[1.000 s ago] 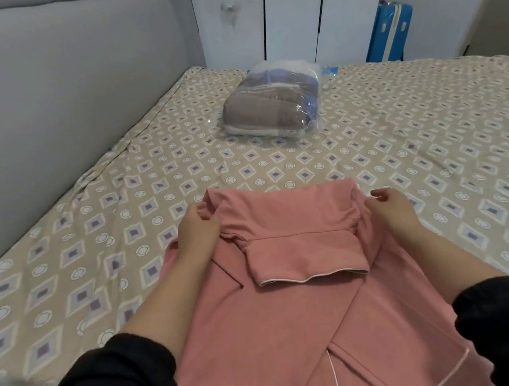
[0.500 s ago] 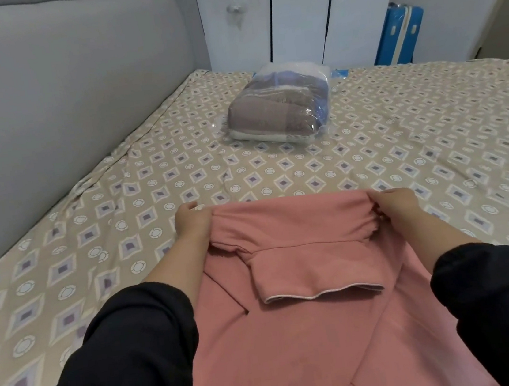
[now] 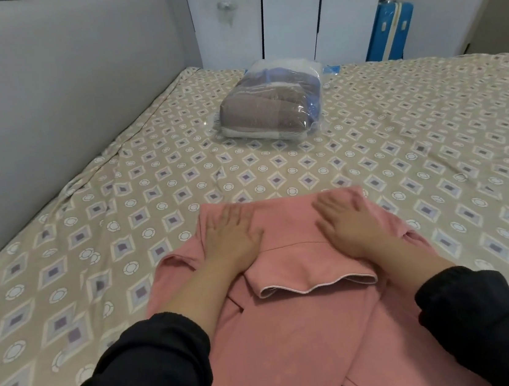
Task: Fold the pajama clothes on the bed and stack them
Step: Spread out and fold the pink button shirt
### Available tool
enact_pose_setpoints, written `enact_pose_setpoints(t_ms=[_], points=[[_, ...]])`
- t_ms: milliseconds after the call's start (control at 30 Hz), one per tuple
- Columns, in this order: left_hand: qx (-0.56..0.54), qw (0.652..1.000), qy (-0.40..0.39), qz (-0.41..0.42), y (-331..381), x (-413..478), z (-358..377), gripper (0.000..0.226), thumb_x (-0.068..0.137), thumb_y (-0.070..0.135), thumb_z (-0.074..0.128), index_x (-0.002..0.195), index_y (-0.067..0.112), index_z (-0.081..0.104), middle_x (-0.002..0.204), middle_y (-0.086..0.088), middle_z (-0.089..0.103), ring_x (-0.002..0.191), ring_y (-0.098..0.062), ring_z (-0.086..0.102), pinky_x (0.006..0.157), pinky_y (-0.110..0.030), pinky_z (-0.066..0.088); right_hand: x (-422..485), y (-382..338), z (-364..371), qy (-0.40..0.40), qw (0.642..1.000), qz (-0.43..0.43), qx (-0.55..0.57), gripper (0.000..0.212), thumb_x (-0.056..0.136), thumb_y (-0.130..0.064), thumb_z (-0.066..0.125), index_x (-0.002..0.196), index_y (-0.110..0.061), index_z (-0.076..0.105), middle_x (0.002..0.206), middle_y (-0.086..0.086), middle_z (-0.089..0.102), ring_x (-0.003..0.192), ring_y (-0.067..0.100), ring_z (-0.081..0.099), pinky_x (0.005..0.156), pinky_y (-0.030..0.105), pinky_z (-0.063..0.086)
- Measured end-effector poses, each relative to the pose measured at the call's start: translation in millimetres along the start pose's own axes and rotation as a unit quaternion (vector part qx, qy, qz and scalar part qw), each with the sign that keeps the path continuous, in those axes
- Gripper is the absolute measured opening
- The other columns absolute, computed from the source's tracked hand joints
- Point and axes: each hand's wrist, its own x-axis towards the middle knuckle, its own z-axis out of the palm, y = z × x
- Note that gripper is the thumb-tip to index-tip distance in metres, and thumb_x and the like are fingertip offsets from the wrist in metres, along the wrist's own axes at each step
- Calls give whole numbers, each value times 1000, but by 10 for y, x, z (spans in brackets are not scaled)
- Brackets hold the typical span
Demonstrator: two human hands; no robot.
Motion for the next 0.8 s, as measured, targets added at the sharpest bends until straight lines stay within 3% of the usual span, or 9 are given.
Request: enact_pose_setpoints(t_ms=[100,200,267,333,367,433,600,700,800], points=[[-10,999,40,-33,-18,-11,65,62,98,51,18,155,29,6,163,5,-1,148,-15,-8,116,-43,-11,23,353,-82,14,981,173,81,53,101,-41,25,147,-16,30,155,4,29,143,20,25,114,55,9],[-17,998,53,-31,6,-23,88,62,97,50,18,154,28,8,163,4,0,148,-14,-8,116,-43,-11,5,459,-193,43,941,202,268,48,102,-37,31,142,-11,37,144,12,45,131,28,42,108,41,25],[-18,997,61,-33,7,-40,90,61,98,48,19,154,28,9,162,5,2,148,-14,-7,116,-42,-10,-49,456,-277,128,904,228,339,44,102,-31,36,136,-7,45,138,14,51,127,29,46,101,34,32],[-18,996,74,-36,18,-55,85,61,97,47,20,154,27,11,162,4,4,149,-13,-5,117,-42,-8,-125,459,-323,205,889,238,332,30,98,-22,41,96,-3,64,100,17,63,99,30,56,79,32,38],[-16,996,80,-35,27,-63,87,61,97,46,21,154,27,12,162,4,5,149,-14,-4,117,-42,-8,-159,447,-330,214,893,241,314,34,96,-20,43,70,-5,58,76,16,58,81,30,55,67,32,35],[-11,995,89,-35,32,-71,94,60,97,44,22,154,26,14,162,4,8,149,-14,-2,117,-42,-7,-215,409,-346,163,900,274,296,46,94,-25,48,52,-8,45,58,13,48,68,30,51,59,33,33],[-22,994,103,-37,31,-81,104,59,97,41,26,153,26,20,161,5,12,149,-13,0,118,-42,-3,-320,401,-371,-4,880,311,359,36,87,-36,61,85,-1,70,101,20,65,85,26,57,71,32,42],[-29,993,107,-35,27,-83,104,58,96,39,27,152,26,22,161,5,14,148,-12,2,119,-42,-1,-370,440,-384,-2,892,268,364,23,86,-19,68,78,2,65,126,19,57,107,29,59,76,34,43],[-35,993,110,-35,24,-90,106,57,96,37,29,152,25,23,161,5,15,148,-12,2,120,-43,0,-383,546,-321,38,852,296,430,21,88,-9,64,96,11,66,137,17,52,120,32,54,98,40,42]])
